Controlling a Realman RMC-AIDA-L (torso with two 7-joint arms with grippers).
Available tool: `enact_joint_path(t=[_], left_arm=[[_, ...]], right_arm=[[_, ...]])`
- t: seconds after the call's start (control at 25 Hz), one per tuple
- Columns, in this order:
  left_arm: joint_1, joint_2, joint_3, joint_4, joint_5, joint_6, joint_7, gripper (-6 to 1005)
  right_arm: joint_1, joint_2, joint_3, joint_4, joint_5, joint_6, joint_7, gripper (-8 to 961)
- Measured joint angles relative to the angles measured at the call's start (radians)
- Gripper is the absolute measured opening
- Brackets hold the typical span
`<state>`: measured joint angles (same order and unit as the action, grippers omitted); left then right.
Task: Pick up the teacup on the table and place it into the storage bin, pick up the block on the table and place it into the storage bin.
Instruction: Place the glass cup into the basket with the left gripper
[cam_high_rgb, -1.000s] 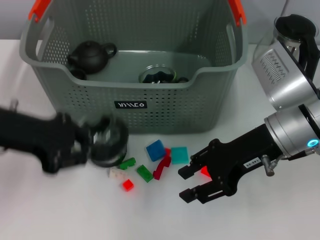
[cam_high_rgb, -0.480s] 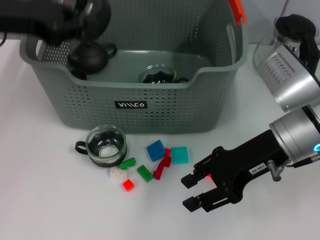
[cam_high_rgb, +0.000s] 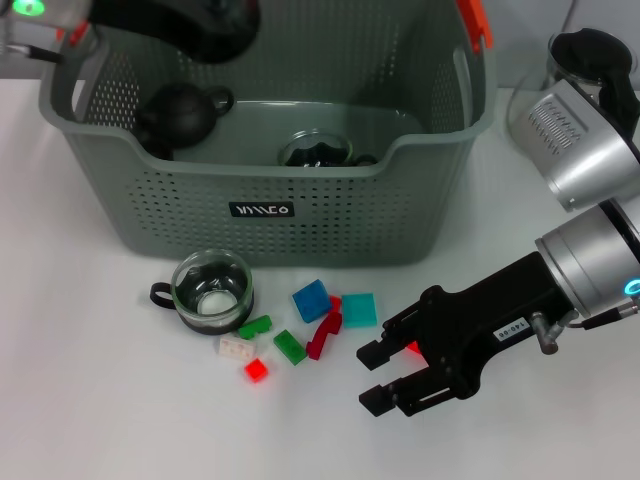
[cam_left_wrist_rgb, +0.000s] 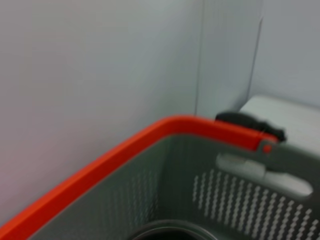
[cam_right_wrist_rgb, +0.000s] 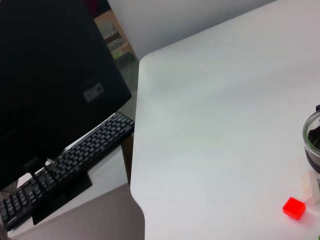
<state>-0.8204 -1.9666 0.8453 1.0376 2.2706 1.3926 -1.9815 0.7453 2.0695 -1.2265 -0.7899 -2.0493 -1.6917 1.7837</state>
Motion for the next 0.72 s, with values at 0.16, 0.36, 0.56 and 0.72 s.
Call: enact_joint_path(t=[0.16, 0.36, 0.56, 0.72], left_arm=[[-0.051, -0.022, 0.036, -0.073, 0.059, -0.069, -0.014, 54], [-0.086, -0.041, 0.058, -0.13, 0.118, -0.143, -0.016, 54], [-0.098, -0.058, 0.091, -0.161, 0.139, -0.203, -0.018, 54], [-0.101, -0.065, 0.12, -0.183, 0.158, -0.25, -0.023, 54]], right_arm=[[0.0, 0.001, 0.003, 0.0, 0.0, 0.0, 0.0, 553], [-0.004, 0.001, 0.008, 0.0, 0.0, 0.002, 0.0, 553], [-0.007, 0.004, 0.006, 0.0, 0.0, 0.004, -0.004, 553], [-0.007, 0.005, 0.005, 0.0, 0.0, 0.004, -0.004, 553]])
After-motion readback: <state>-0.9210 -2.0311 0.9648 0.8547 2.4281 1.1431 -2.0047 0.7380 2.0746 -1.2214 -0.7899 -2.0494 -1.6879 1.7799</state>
